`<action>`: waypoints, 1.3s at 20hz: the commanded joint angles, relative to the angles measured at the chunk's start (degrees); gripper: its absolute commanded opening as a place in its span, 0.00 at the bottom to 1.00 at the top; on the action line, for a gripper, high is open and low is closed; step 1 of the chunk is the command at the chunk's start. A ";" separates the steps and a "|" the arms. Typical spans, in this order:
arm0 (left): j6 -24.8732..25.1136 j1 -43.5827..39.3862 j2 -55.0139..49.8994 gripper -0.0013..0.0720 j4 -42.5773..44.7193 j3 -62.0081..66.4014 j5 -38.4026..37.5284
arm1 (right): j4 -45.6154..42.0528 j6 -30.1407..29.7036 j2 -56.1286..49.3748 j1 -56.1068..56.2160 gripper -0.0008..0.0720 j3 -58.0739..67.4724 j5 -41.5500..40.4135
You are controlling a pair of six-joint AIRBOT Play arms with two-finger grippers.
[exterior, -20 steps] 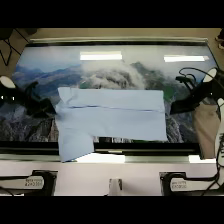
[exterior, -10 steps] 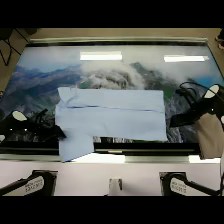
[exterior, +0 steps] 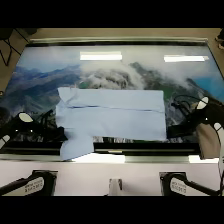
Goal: Fold the shirts.
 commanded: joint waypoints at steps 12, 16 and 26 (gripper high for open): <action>0.15 -0.07 3.58 0.08 -2.01 0.13 1.49 | 12.41 2.45 -6.67 0.24 0.06 -2.60 -7.26; 2.40 -0.07 3.74 0.08 -1.68 7.52 2.58 | 12.70 -0.33 -2.67 0.24 0.05 0.94 -9.29; -4.02 -1.29 -15.23 0.08 -1.90 44.94 5.70 | 6.16 5.35 -14.12 7.21 0.05 33.48 -21.33</action>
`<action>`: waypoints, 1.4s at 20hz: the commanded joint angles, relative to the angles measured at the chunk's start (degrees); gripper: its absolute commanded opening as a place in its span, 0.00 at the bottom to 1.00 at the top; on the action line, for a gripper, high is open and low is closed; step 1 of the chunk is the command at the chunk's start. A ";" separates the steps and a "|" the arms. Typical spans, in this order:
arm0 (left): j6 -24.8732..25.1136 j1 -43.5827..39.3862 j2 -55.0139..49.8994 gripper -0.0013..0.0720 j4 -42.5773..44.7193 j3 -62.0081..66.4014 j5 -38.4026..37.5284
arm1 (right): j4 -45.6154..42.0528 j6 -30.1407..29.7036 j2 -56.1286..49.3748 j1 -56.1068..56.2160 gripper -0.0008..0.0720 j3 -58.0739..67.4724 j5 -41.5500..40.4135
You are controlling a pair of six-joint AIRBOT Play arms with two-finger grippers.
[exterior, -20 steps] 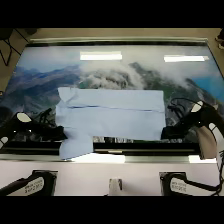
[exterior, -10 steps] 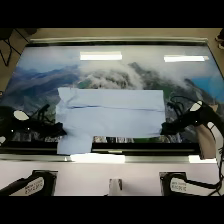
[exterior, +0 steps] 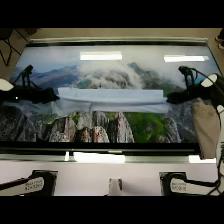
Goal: Fold the shirts.
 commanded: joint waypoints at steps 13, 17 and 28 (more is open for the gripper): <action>-7.93 0.90 -29.70 0.52 0.02 30.38 -12.44 | -3.76 0.92 -19.43 0.15 0.96 18.78 4.83; -7.98 1.25 -27.96 0.52 -0.02 38.62 -14.82 | 7.96 2.03 -22.12 -6.60 0.95 19.08 8.22; -6.47 -9.92 -24.68 0.47 -5.38 40.35 -15.02 | 16.83 4.42 -29.64 -0.26 0.06 19.12 9.99</action>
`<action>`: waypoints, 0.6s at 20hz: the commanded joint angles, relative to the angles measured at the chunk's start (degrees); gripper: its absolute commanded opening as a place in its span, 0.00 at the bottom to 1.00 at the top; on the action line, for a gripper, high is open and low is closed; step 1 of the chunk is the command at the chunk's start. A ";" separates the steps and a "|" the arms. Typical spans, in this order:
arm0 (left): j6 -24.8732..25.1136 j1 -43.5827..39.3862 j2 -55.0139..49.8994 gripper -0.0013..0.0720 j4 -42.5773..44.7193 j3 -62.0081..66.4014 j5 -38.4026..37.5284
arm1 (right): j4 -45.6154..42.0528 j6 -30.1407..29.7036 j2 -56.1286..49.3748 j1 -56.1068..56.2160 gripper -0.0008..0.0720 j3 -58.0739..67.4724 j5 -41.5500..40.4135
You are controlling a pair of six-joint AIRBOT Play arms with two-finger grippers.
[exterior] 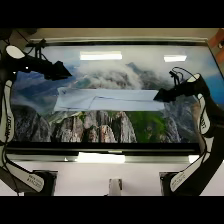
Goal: Fold the shirts.
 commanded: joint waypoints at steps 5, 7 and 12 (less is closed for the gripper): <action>-0.28 -15.52 -4.42 0.08 -5.40 -4.90 7.21 | 7.74 -5.46 11.56 1.55 0.05 0.22 5.42; -1.01 -21.33 -6.03 0.08 -11.28 -9.44 14.56 | 7.26 -5.33 19.06 1.55 0.05 0.22 10.29; -4.61 -31.91 -6.43 0.08 -15.30 -18.84 29.14 | 4.22 -2.64 35.32 1.55 0.05 0.22 20.61</action>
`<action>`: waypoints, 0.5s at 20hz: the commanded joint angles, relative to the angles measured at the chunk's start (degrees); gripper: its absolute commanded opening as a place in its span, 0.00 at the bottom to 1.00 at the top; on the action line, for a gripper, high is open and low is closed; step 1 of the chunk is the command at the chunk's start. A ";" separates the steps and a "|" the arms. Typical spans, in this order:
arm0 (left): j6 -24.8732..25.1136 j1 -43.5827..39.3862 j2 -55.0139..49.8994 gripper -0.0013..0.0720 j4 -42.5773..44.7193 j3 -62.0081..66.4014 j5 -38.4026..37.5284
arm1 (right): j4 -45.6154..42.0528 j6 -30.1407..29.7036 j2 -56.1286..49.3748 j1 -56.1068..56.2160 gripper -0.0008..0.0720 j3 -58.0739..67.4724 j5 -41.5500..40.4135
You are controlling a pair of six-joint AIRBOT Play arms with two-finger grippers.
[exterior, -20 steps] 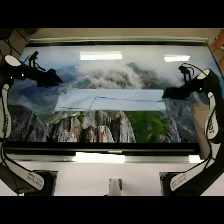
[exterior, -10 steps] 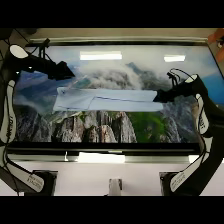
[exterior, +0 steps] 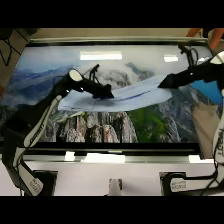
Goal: Fold the shirts.
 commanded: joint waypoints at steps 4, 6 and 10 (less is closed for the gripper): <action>-2.71 -12.83 -4.09 0.08 -18.93 -4.83 20.87 | -2.78 5.16 17.38 -0.02 0.05 0.00 13.03; 1.20 -15.08 -6.29 0.08 -26.73 -4.22 21.51 | -6.58 6.47 19.50 -0.02 0.05 0.00 14.32; 5.16 -11.06 -3.65 0.08 -17.75 -3.91 14.93 | -7.41 7.80 17.73 0.57 0.05 0.00 7.98</action>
